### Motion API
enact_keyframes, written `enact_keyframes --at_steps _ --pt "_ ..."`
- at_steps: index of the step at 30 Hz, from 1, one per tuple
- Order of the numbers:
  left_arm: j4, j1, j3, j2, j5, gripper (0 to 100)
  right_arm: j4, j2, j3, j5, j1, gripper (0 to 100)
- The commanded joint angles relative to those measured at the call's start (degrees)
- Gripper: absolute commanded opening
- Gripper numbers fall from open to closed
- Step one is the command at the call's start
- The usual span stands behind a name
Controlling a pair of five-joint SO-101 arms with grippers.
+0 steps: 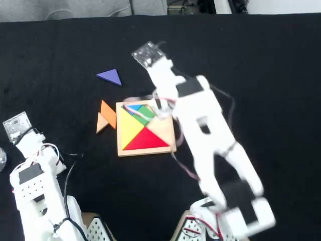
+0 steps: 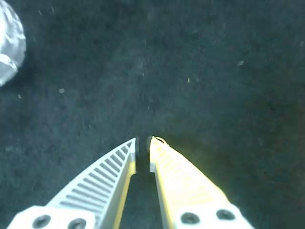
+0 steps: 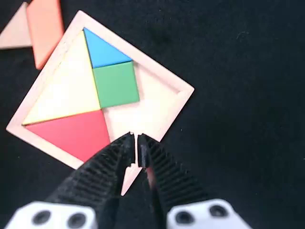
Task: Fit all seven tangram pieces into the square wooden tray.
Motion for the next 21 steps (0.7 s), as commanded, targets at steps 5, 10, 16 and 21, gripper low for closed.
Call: enact_keyframes --at_steps 5,10,16,21 --pt "2.1 4.3 -2.9 -0.9 -13.8 7 -22.1 -19.8 30.4 -0.8 6.0 1.1" --pt "13.8 14.7 -10.3 -0.7 -16.5 7 -30.9 -21.7 38.3 -6.4 10.0 1.1" --pt "22.0 27.1 -24.7 0.4 -16.8 8 -31.8 -19.6 38.7 -8.5 10.5 1.1" --pt "28.6 29.6 -38.0 15.2 -16.1 17 -31.9 -17.0 38.7 -8.4 10.5 1.1"
